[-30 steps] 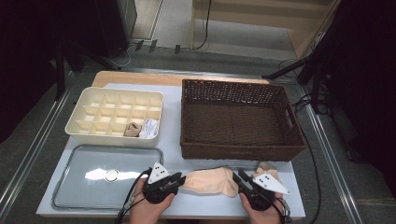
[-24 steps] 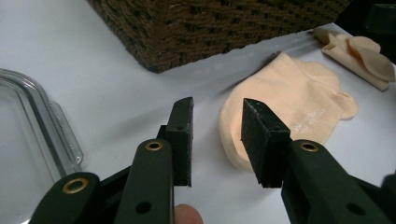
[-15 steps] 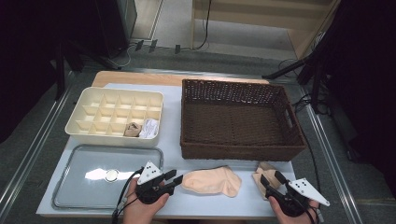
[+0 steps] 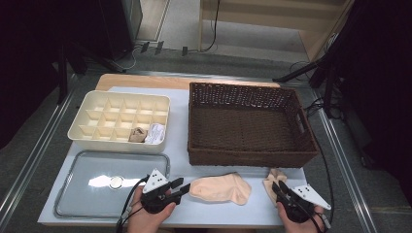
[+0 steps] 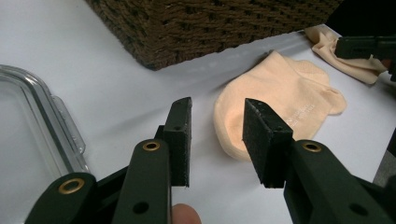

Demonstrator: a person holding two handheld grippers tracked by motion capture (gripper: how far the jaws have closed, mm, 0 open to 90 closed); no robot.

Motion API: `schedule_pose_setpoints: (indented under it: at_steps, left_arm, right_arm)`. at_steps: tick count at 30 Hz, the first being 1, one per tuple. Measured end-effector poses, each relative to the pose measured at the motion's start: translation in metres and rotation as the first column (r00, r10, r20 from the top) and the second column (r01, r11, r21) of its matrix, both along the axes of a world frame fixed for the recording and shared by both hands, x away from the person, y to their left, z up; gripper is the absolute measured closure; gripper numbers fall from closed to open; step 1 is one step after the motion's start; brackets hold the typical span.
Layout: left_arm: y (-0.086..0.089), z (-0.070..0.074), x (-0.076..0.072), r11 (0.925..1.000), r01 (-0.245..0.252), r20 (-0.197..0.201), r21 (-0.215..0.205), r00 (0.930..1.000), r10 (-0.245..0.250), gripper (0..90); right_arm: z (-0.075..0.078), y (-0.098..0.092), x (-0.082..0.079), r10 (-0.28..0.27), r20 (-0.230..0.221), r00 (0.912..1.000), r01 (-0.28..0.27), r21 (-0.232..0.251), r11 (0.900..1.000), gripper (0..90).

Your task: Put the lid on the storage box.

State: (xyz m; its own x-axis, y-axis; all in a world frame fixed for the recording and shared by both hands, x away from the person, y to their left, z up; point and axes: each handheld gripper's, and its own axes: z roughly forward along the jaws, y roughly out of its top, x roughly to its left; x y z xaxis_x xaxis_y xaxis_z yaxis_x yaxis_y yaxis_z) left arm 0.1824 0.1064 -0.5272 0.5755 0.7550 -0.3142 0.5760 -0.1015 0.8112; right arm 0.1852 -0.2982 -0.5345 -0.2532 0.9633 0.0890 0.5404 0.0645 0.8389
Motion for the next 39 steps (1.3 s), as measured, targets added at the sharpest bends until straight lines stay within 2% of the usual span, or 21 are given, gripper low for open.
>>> schedule_pose_setpoints:
  at_steps: [2,9,11,13,15,17,21,26,31,33,34,36,37,39]
  left_arm:
    - [0.000,0.000,0.000,1.0000,0.002,0.001,0.000,1.0000,-0.002,63.6]
    - [0.000,0.000,-0.001,1.0000,0.000,-0.001,-0.004,1.0000,0.000,63.7]
    - [0.000,0.000,-0.001,1.0000,0.001,-0.001,-0.004,1.0000,-0.001,63.7]
    - [0.001,0.000,-0.001,1.0000,0.000,-0.001,-0.007,1.0000,0.000,63.6]
    - [0.001,0.001,-0.001,0.9999,-0.002,-0.001,-0.010,1.0000,0.002,63.5]
    - [0.002,0.001,-0.001,0.9999,-0.005,0.000,-0.014,1.0000,0.005,63.5]
    - [0.003,0.003,-0.002,0.9997,-0.005,-0.002,-0.024,1.0000,0.004,63.5]
    - [-0.001,0.005,-0.003,0.9996,0.006,0.001,-0.029,1.0000,-0.006,63.6]
    - [-0.004,0.006,-0.007,0.9994,0.016,0.005,-0.031,0.9999,-0.016,63.5]
    - [-0.004,0.007,-0.008,0.9992,0.016,0.007,-0.036,0.9999,-0.015,63.5]
    - [-0.005,0.008,-0.008,0.9991,0.017,0.007,-0.038,0.9998,-0.016,63.5]
    - [-0.005,0.009,-0.009,0.9989,0.018,0.012,-0.042,0.9998,-0.017,63.5]
    - [-0.006,0.009,-0.010,0.9989,0.017,0.013,-0.044,0.9998,-0.017,63.5]
    - [-0.006,0.010,-0.012,0.9988,0.018,0.015,-0.046,0.9997,-0.018,63.4]
  right_arm:
    - [0.004,0.001,-0.001,0.004,-0.003,1.0000,-0.004,0.010,1.000,84.3]
    - [0.020,0.024,-0.013,0.079,0.072,0.9943,-0.084,0.067,0.994,84.5]
    - [0.019,0.034,-0.013,0.111,0.070,0.9914,-0.116,0.071,0.991,84.0]
    - [0.014,0.041,-0.011,0.131,0.067,0.9892,-0.134,0.057,0.989,79.0]
    - [0.011,0.043,-0.009,0.131,0.066,0.9892,-0.136,0.068,0.988,68.9]
    - [0.011,0.042,-0.010,0.121,0.092,0.9885,-0.128,0.086,0.988,62.1]
    - [0.016,0.031,-0.018,0.089,0.108,0.9901,-0.101,0.110,0.989,65.0]
    - [0.016,0.023,-0.035,0.088,0.087,0.9923,-0.098,0.123,0.988,70.8]
    - [0.012,0.031,-0.048,0.136,0.058,0.9890,-0.143,0.150,0.978,60.9]
    - [0.008,0.035,-0.050,0.149,0.025,0.9885,-0.151,0.130,0.980,58.8]
    - [0.005,0.036,-0.050,0.153,-0.001,0.9882,-0.152,0.117,0.981,59.4]
    - [0.001,0.037,-0.051,0.139,-0.031,0.9898,-0.135,0.094,0.986,71.8]
    - [0.001,0.037,-0.051,0.139,-0.043,0.9893,-0.134,0.107,0.985,76.7]
    - [0.007,0.036,-0.054,0.134,-0.031,0.9905,-0.129,0.134,0.983,85.4]
